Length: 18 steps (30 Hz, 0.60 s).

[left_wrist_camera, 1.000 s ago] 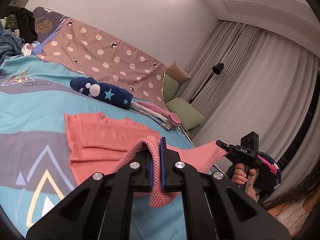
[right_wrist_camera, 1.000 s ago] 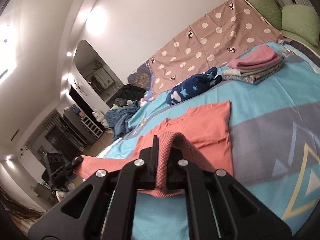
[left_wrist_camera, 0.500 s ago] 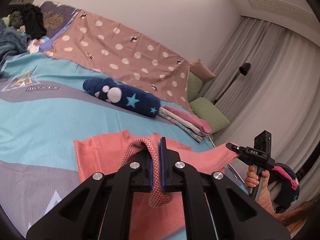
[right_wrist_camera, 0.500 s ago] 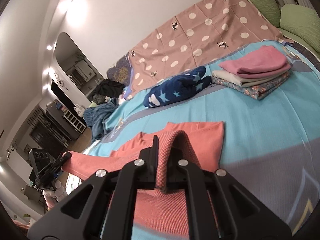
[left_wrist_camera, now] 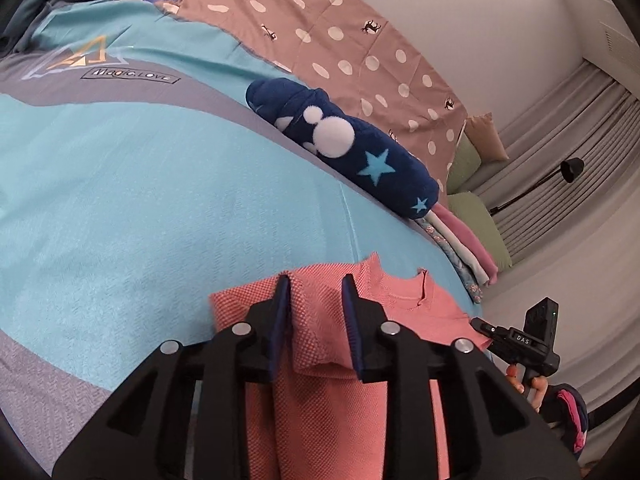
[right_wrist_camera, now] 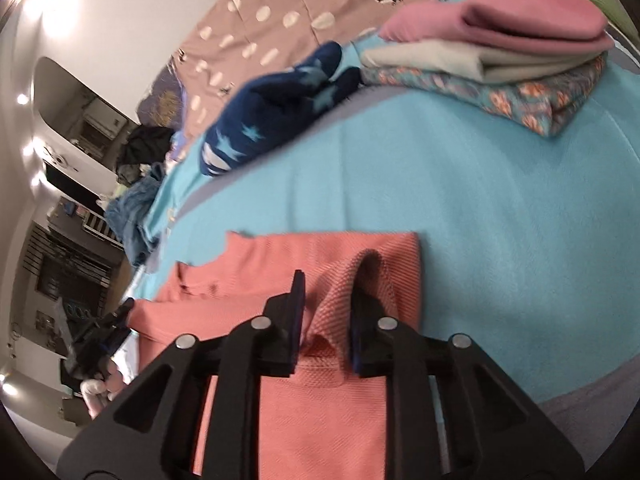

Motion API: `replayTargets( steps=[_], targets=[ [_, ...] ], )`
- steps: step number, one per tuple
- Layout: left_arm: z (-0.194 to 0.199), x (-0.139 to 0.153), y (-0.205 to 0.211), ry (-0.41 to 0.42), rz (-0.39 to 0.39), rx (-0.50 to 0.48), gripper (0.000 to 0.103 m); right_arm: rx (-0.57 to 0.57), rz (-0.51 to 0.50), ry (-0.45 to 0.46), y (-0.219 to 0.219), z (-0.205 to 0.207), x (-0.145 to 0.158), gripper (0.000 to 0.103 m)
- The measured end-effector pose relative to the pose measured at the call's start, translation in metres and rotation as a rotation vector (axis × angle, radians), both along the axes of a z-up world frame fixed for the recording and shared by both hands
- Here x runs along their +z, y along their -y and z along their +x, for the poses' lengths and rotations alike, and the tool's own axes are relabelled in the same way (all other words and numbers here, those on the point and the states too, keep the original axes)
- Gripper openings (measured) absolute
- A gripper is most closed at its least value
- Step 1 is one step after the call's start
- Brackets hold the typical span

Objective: Fold small clothes
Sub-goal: 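Lay the hem down near the collar with both grippers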

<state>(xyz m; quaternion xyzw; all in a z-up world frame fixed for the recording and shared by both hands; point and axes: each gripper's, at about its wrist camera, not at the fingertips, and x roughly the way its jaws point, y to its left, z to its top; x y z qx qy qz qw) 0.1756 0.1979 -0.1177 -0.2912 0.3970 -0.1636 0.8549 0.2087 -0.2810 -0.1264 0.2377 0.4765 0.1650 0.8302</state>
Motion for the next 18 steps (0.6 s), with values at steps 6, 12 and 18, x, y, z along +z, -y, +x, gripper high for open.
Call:
replayTargets(
  steps=[6, 12, 18],
  targets=[
    [-0.023, 0.019, 0.004, 0.065, 0.066, -0.04, 0.034, 0.024, 0.008, 0.036, 0.009, -0.019, 0.016, 0.034],
    [-0.025, 0.019, 0.024, 0.073, 0.153, -0.11, 0.001, 0.03, 0.014, 0.011, 0.009, -0.028, 0.02, 0.005],
    [0.004, 0.04, 0.025, 0.149, 0.118, -0.092, 0.0, -0.019, 0.139, 0.038, 0.016, 0.003, 0.029, 0.005]
  ],
)
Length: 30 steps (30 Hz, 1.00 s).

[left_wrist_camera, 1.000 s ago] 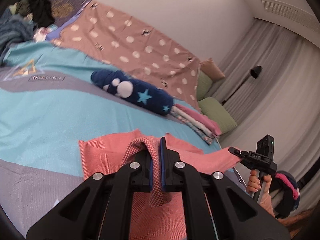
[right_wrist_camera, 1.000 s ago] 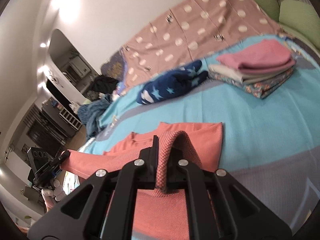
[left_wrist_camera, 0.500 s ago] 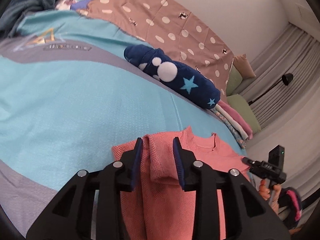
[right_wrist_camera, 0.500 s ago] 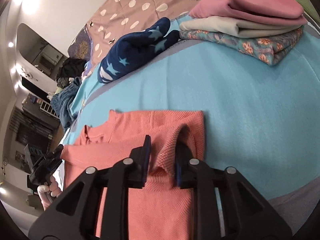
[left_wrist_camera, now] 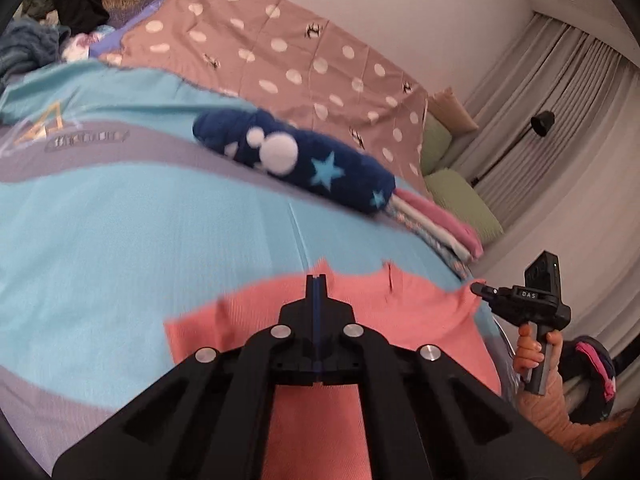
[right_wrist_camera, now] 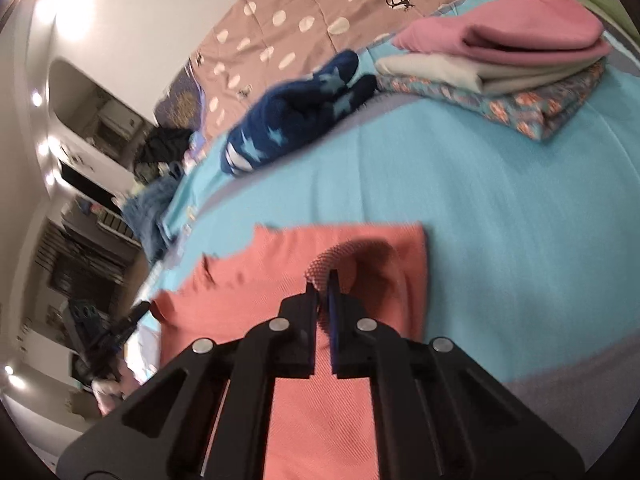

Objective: Fold small clothes
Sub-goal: 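Lay the hem down near the collar with both grippers, then open both grippers and release the folded coral sweater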

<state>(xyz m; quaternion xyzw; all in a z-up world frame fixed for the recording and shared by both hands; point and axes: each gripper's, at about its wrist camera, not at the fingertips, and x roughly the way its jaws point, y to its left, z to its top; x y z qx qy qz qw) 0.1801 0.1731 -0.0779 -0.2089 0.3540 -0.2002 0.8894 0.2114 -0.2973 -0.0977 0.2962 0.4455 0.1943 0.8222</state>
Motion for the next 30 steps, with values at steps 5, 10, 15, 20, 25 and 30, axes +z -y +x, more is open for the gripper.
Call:
replayTargets(
  steps=[5, 10, 15, 20, 25, 30],
  targets=[
    [0.032, -0.013, -0.024, -0.046, -0.014, 0.148, 0.0, -0.133, 0.074, -0.121, 0.019, 0.038, -0.021, 0.014],
    [0.002, -0.013, -0.027, -0.022, 0.025, 0.086, 0.031, -0.083, -0.103, -0.013, 0.017, 0.018, -0.011, 0.044],
    [-0.042, -0.006, 0.006, 0.022, 0.316, -0.074, 0.037, 0.04, -0.362, 0.071, 0.004, -0.005, -0.001, 0.051],
    [-0.061, -0.026, 0.042, 0.025, 0.602, -0.218, 0.048, 0.179, -0.545, 0.091, -0.024, -0.014, -0.015, 0.064],
    [-0.03, -0.033, 0.062, 0.029, 0.72, -0.183, 0.05, 0.197, -0.623, 0.098, -0.041, 0.007, -0.029, 0.069],
    [0.037, -0.004, 0.036, 0.055, 0.587, 0.058, 0.05, 0.107, -0.546, 0.058, -0.034, 0.048, -0.028, 0.069]
  ],
)
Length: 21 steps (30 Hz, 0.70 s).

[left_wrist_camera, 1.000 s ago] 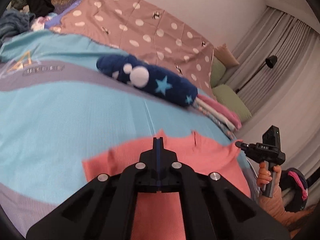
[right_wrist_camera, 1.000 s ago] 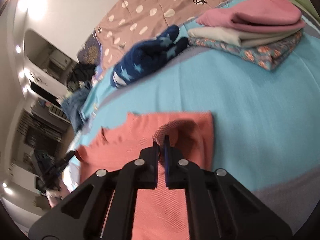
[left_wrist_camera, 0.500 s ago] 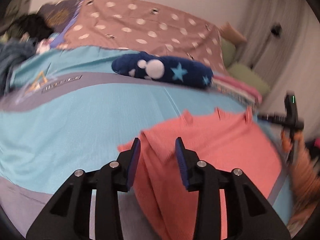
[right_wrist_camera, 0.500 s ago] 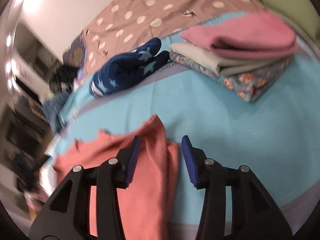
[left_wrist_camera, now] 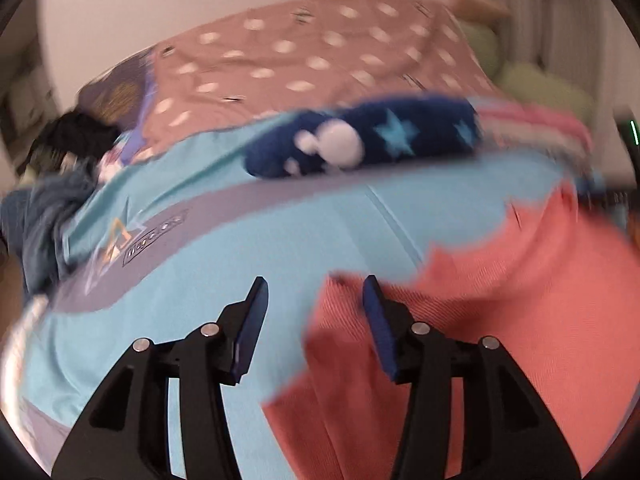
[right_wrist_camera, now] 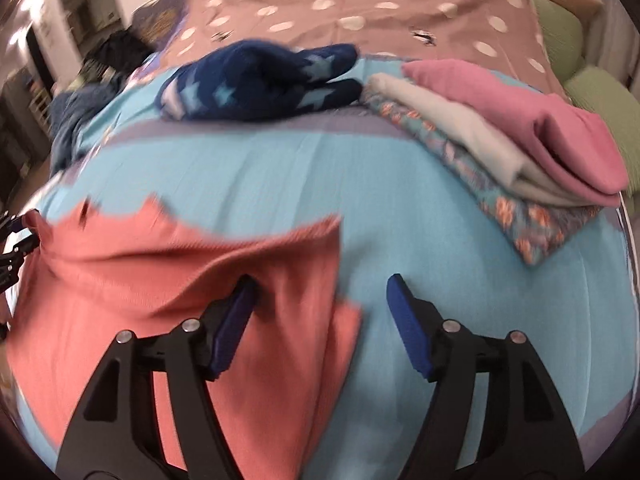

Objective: Fold small clothes
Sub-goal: 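Open both grippers and release the folded coral sweater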

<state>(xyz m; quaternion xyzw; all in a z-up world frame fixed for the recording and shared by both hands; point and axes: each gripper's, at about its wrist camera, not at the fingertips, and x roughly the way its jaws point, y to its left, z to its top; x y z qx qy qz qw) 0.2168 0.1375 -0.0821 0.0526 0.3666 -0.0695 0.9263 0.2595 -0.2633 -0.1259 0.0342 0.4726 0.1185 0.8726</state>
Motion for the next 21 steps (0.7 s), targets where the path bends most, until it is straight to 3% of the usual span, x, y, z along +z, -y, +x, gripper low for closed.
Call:
replayTargets(
  steps=[2, 4, 7, 10, 11, 12, 13, 15, 18, 21],
  targets=[
    [0.012, 0.013, -0.03, 0.022, -0.197, 0.082, 0.05, -0.038, 0.04, -0.008, 0.005, 0.007, 0.0, 0.069],
    [0.013, 0.017, -0.047, 0.026, -0.3, 0.101, 0.052, -0.055, 0.064, -0.006, 0.011, 0.007, 0.0, 0.069],
    [0.01, 0.003, -0.05, -0.044, -0.349, 0.038, 0.062, -0.059, 0.118, -0.008, 0.019, 0.004, -0.001, 0.066],
    [0.016, -0.027, -0.044, -0.187, -0.383, -0.011, 0.061, -0.064, 0.206, -0.024, 0.028, 0.007, -0.002, 0.055],
    [0.016, -0.037, -0.041, -0.216, -0.402, -0.024, 0.055, -0.059, 0.244, -0.035, 0.03, 0.009, -0.003, 0.048],
    [0.016, -0.043, -0.039, -0.236, -0.425, -0.044, 0.023, -0.049, 0.279, -0.05, 0.03, 0.011, -0.004, 0.038],
    [0.016, -0.047, -0.037, -0.251, -0.448, -0.063, 0.003, -0.037, 0.294, -0.065, 0.029, 0.012, -0.005, 0.032],
    [0.013, -0.041, -0.036, -0.224, -0.476, -0.062, 0.003, -0.021, 0.277, -0.082, 0.022, 0.014, -0.006, 0.009],
    [-0.005, -0.012, -0.042, -0.106, -0.505, -0.075, 0.003, -0.024, 0.32, 0.006, 0.026, 0.0, 0.017, 0.006],
    [-0.011, 0.002, -0.043, -0.048, -0.421, -0.057, 0.004, -0.022, 0.339, 0.105, 0.031, -0.012, 0.045, 0.006]
  ],
)
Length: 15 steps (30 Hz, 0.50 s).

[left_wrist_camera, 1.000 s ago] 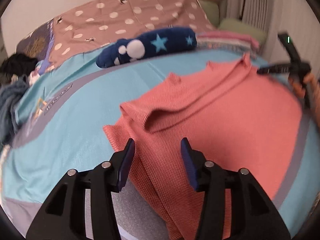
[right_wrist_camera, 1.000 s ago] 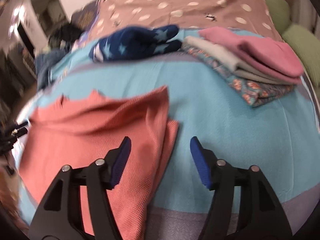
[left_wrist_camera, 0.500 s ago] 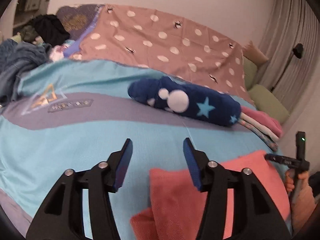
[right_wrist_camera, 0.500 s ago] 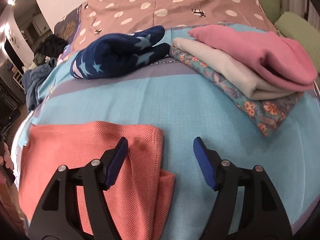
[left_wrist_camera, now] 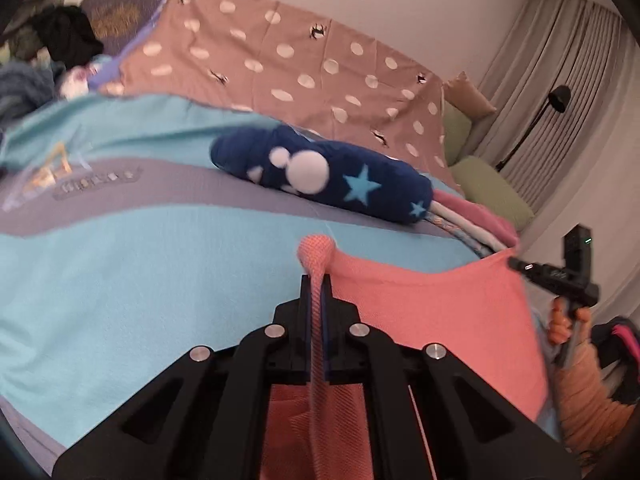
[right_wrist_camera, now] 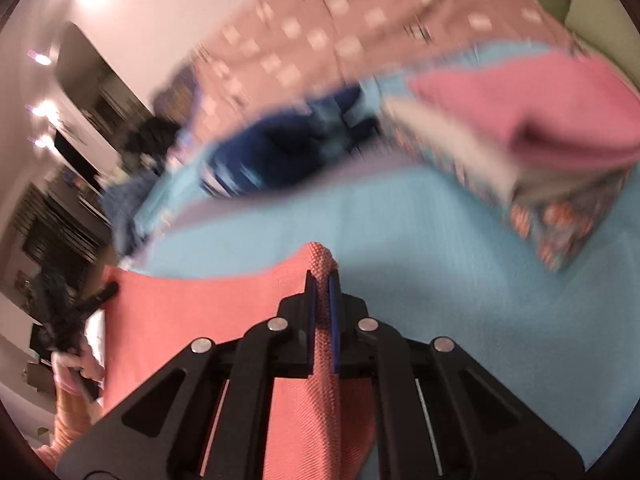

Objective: Fold small clothes
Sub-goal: 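Open both grippers and release the folded coral sweater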

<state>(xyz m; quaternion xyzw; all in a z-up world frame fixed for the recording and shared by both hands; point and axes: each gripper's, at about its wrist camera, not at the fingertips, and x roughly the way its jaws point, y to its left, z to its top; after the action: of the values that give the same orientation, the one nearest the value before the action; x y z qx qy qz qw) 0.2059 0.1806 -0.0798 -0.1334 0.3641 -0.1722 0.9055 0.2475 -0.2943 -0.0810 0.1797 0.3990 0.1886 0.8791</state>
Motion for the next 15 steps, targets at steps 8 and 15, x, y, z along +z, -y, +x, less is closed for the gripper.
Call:
replayTargets(
  steps=[8, 15],
  targets=[
    [-0.035, -0.02, 0.004, -0.078, 0.064, 0.037, 0.033, -0.07, -0.179, -0.071, -0.003, -0.035, -0.022, 0.035],
    [-0.131, -0.011, 0.016, -0.061, 0.039, -0.014, 0.041, -0.056, -0.149, -0.079, 0.024, -0.139, -0.024, 0.039]
  ],
)
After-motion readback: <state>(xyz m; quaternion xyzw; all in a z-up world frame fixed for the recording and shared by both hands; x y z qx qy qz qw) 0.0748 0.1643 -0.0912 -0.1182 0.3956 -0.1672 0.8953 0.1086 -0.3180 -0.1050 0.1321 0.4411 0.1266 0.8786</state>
